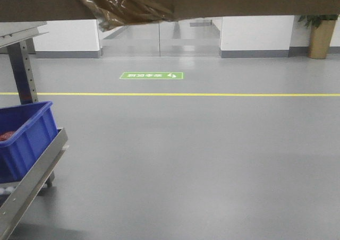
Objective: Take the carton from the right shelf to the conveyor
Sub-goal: 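Hold the carton with both grippers while the base drives away, then carry the carton with both grippers over the grey conveyor belt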
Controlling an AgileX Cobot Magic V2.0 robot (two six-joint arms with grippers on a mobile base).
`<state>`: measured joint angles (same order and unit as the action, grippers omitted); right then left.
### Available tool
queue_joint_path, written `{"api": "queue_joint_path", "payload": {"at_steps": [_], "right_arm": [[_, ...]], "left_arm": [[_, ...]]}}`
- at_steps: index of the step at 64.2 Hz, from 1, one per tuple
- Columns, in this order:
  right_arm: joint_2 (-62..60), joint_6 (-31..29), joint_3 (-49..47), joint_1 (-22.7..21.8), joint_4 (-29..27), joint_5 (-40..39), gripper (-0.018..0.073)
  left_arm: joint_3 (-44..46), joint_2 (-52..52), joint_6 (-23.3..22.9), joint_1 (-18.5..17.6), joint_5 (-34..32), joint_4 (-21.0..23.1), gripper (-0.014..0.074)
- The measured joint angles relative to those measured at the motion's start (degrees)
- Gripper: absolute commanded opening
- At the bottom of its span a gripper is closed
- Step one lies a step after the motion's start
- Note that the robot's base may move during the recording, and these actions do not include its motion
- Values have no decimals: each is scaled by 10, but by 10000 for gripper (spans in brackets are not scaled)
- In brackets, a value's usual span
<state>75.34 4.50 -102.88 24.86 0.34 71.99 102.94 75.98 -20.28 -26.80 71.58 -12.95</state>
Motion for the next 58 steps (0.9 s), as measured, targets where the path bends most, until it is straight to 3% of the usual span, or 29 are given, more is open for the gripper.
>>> {"api": "queue_joint_path", "payload": {"at_steps": [58], "right_arm": [[1,0,0,0,0,-34,-58]], "left_arm": [[0,0,0,0,0,-6,-16]]}}
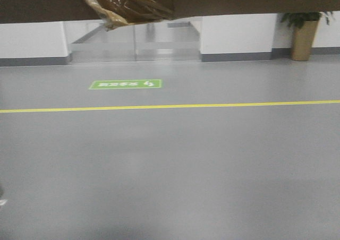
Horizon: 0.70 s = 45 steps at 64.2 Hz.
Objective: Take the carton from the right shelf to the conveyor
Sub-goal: 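Carry the carton with both grippers over the grey conveyor belt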
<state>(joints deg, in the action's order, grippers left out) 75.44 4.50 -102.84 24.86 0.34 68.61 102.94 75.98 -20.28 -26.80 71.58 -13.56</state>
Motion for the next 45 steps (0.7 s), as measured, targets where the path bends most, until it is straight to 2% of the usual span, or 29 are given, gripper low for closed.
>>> {"api": "queue_joint_path", "payload": {"at_steps": [22,45], "right_arm": [[0,-4,0,0,1,-57,-58],[0,-4,0,0,1,-66,-58]], "left_arm": [[0,0,0,0,-3,-8,-16],[0,0,0,0,-3,-9,-16]]}}
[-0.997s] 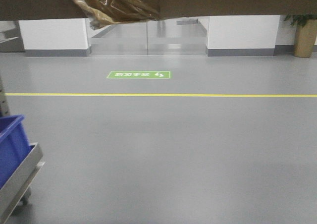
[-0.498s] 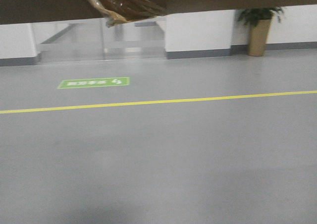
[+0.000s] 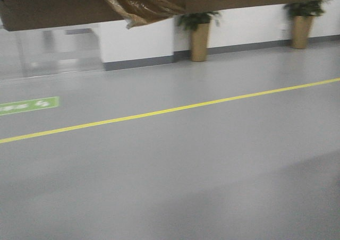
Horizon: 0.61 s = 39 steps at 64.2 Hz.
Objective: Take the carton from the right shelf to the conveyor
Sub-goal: 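Carry the carton with both grippers over the grey conveyor belt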
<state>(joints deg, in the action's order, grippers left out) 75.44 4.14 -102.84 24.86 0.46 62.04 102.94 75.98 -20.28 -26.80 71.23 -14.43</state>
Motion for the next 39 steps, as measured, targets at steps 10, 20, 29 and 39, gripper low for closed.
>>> {"api": "queue_joint_path", "payload": {"at_steps": [10,20,29,39], "right_arm": [[0,0,0,0,0,0,-58],[0,0,0,0,0,-3,-58],[1,0,0,0,0,-10,-58],[1,0,0,0,-5,-14,-58]], "left_arm": [[0,0,0,0,0,-6,-16],[0,0,0,0,-1,-20,-16],[0,0,0,0,-6,-33,-16],[0,0,0,-1,-9,-48,-16]]}}
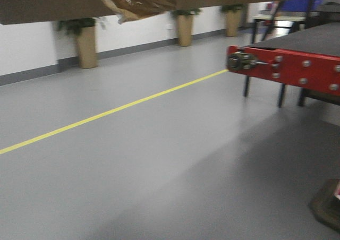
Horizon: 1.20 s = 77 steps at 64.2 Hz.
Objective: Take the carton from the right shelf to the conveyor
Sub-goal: 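Carry the carton with both grippers over the grey conveyor belt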
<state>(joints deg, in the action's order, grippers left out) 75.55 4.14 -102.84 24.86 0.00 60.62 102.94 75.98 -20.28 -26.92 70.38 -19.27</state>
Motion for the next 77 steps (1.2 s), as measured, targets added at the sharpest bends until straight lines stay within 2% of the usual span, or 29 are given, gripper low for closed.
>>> {"api": "queue_joint_path", "payload": {"at_steps": [16,77], "right_arm": [[1,0,0,0,-3,-6,-58],[1,0,0,0,-4,-8,-58]], "left_arm": [[0,0,0,-2,-4,-23,-16],[1,0,-1,-3,-5,-27,-16]]}}
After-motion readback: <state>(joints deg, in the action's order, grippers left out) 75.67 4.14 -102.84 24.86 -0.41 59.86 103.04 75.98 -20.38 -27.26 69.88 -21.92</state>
